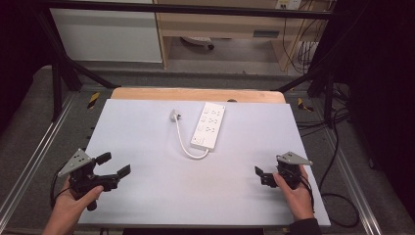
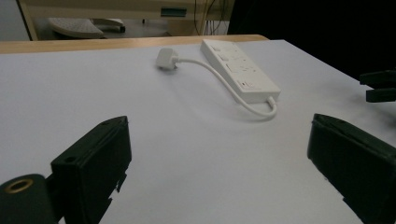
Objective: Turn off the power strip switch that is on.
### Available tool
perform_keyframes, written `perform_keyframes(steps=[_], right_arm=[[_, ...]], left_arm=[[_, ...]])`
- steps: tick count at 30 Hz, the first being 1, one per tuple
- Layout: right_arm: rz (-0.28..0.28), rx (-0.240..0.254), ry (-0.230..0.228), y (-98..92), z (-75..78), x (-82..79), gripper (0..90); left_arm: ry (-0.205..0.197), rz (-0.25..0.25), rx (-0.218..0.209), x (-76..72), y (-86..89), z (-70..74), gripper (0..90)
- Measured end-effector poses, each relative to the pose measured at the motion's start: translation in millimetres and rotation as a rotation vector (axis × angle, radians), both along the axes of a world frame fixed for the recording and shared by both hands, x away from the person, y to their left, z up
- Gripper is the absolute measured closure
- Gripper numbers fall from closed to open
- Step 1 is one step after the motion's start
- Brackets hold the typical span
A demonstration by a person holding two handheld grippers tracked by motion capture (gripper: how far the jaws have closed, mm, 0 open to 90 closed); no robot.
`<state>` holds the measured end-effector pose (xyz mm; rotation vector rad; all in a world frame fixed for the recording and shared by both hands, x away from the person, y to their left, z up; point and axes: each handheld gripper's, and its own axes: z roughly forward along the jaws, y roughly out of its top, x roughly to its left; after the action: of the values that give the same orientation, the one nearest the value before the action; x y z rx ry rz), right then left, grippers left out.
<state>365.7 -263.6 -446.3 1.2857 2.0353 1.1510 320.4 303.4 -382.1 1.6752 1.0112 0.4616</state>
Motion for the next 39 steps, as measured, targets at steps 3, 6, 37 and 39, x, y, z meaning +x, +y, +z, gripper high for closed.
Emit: perform_keyframes(steps=[3,6,37,39], right_arm=[[0.001,-0.002,0.001,0.3,-0.3,0.0,3.1],[0.003,-0.001,0.001,0.7,0.0,-0.1,3.1],[0.024,0.006,-0.013,2.4,1.7,-0.6,3.1],[0.022,0.009,-0.012,2.3,2.0,-1.0,3.1]], left_arm=[[0.0,-0.003,0.001,4.9,-3.3,1.8,6.2],[0.002,-0.014,0.006,13.0,-10.0,4.8,6.3],[0.022,-0.115,0.053,80.5,-92.6,9.0,6.8],[0.022,-0.116,0.055,82.4,-96.0,9.5,6.8]])
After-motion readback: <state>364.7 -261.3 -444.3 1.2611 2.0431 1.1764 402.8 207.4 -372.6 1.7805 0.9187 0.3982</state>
